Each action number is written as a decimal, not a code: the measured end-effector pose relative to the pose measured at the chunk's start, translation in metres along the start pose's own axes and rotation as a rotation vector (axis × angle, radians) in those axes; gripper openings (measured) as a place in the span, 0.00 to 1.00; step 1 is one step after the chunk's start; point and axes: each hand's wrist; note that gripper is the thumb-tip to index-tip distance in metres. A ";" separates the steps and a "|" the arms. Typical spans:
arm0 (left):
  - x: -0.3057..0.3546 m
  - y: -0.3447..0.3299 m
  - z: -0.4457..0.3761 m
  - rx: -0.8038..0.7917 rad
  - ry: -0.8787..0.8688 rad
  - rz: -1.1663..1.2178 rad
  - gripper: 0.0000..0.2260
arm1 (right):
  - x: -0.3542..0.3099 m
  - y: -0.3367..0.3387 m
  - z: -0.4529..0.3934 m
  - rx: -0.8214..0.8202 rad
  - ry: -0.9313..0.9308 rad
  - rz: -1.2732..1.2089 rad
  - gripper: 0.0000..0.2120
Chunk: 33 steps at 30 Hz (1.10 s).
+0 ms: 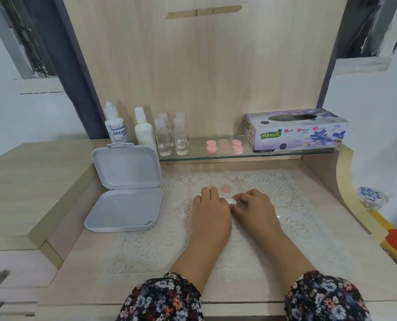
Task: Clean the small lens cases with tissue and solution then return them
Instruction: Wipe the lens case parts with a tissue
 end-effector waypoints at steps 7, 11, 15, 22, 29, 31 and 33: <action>-0.007 -0.006 -0.009 -0.024 0.090 0.162 0.05 | -0.001 -0.001 0.000 0.012 0.003 0.027 0.16; -0.020 -0.007 -0.012 0.020 0.272 0.513 0.11 | 0.000 -0.001 0.000 0.004 0.001 0.022 0.16; -0.025 0.004 -0.009 0.316 0.478 0.777 0.09 | 0.000 0.000 -0.001 -0.021 -0.006 -0.008 0.16; -0.015 -0.012 -0.006 0.215 0.020 0.471 0.11 | 0.000 0.001 0.001 -0.007 0.013 -0.027 0.16; -0.006 -0.004 -0.008 0.126 -0.047 0.241 0.16 | 0.001 -0.001 0.000 0.002 0.009 0.013 0.14; -0.007 0.001 -0.007 0.123 0.034 0.270 0.18 | -0.001 0.000 0.000 0.002 0.010 0.026 0.15; -0.008 0.006 -0.008 0.017 0.112 0.370 0.17 | -0.001 0.000 0.000 -0.004 0.008 0.040 0.16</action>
Point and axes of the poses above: each hand's wrist, its own z-axis away from the middle knuckle, its own y-axis out of the back of the hand, x = y × z, and after that the axes turned 7 degrees about -x, right-handed
